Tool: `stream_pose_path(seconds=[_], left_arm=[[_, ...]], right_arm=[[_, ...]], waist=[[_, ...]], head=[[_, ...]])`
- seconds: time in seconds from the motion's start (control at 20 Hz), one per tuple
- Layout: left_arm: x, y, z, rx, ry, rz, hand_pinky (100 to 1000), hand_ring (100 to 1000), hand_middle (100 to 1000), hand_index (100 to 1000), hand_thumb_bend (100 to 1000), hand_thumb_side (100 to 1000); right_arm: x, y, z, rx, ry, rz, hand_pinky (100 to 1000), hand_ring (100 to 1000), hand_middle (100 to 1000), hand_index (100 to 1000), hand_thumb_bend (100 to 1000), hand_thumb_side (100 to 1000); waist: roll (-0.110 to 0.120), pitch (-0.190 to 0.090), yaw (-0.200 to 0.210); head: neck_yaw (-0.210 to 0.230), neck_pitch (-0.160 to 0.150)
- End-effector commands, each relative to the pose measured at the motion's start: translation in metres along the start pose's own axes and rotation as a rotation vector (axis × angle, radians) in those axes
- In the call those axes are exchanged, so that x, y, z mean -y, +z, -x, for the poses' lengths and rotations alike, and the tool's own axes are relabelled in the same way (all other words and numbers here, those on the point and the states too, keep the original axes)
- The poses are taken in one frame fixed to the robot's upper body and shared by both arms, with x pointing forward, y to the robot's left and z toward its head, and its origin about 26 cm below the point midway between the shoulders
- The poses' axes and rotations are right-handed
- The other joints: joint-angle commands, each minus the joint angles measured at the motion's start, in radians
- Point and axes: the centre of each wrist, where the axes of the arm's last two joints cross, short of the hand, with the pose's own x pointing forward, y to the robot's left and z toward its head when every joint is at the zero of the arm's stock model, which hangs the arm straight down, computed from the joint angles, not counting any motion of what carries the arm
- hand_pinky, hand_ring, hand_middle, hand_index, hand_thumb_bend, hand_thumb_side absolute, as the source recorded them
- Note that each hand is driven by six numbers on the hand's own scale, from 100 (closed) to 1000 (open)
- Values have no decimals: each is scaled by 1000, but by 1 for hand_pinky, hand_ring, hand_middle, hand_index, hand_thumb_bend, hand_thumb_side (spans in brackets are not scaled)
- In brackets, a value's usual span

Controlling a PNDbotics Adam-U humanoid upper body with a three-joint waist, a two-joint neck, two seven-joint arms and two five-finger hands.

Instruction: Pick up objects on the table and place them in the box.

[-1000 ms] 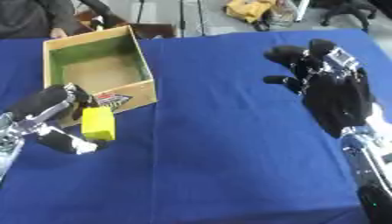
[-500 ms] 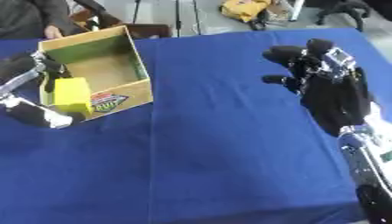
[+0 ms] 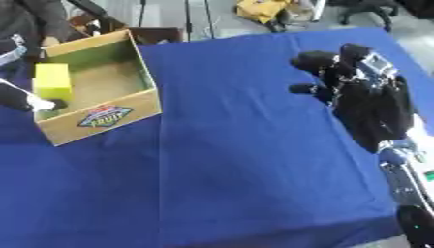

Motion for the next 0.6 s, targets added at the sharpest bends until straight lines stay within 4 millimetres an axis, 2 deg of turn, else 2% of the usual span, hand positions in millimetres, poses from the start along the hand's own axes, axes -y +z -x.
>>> stream_pose_path(seconds=[0.05, 0.1, 0.4, 0.6], left_arm=[[-6, -4, 17, -87, 25, -48, 272, 497, 295, 409, 326, 177], [-3, -7, 19, -102, 40, -52, 278, 503, 297, 410, 287, 202], [26, -20, 20, -130, 118, -82, 343, 557, 341, 448, 296, 314], [44, -25, 17, -132, 126, -85, 447, 652, 416, 515, 314, 389]], right_arm=[[1, -5, -13, 27, 25, -45, 818, 1000, 811, 829, 100, 1000], [0, -7, -14, 32, 23, -52, 818, 1000, 811, 829, 100, 1000], [-4, -14, -17, 52, 9, -87, 817, 1000, 811, 828, 100, 1000], [-6, -15, -16, 55, 6, -95, 817, 1000, 811, 828, 100, 1000]], waist=[[3, -15, -15], [3, -14, -23], [-1, -6, -59], [-5, -3, -67]], head=[[15, 1], [19, 1], [42, -6], [50, -8]])
